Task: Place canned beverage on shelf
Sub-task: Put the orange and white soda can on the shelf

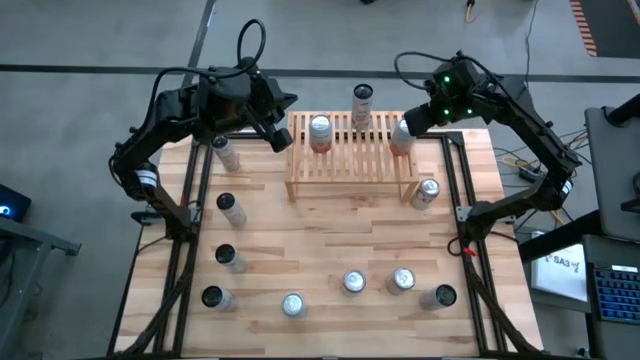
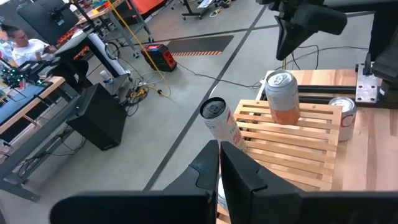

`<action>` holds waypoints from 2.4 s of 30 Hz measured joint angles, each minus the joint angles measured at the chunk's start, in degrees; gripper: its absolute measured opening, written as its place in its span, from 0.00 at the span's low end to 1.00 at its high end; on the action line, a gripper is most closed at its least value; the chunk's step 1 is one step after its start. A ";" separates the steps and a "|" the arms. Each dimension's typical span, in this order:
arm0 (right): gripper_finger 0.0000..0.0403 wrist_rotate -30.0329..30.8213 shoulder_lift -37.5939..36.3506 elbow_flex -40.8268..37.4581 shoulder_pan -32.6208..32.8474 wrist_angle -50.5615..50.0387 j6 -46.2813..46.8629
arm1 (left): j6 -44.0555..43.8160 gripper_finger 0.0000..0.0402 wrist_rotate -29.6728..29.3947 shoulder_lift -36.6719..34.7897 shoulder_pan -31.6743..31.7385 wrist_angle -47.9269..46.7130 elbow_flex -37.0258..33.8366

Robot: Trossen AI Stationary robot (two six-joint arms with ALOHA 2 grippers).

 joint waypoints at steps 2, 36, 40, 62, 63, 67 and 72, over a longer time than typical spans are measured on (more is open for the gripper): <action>0.02 -1.35 0.11 -0.35 0.00 2.54 0.15 | 0.00 0.00 -0.01 0.00 0.00 0.00 0.00; 0.02 -0.83 5.26 -2.50 0.02 6.46 -2.31 | 0.02 0.00 -0.02 0.00 0.00 -0.03 0.00; 0.02 -0.84 5.39 -3.05 0.02 7.98 -2.98 | 0.02 0.00 -0.02 0.00 0.00 -0.02 0.00; 0.02 0.10 5.74 -5.68 0.02 8.64 -6.62 | 0.01 0.00 -0.02 0.00 0.00 -0.02 0.00; 0.02 0.09 5.71 -5.68 0.06 8.27 -6.62 | 0.02 0.00 -0.02 0.00 0.00 -0.02 0.00; 0.02 0.10 5.53 -5.71 0.54 7.44 -6.74 | 0.02 0.00 -0.02 0.00 0.00 -0.02 0.00; 0.02 0.09 5.43 -5.72 0.79 7.59 -6.77 | 0.02 0.00 -0.02 0.00 0.00 -0.02 0.00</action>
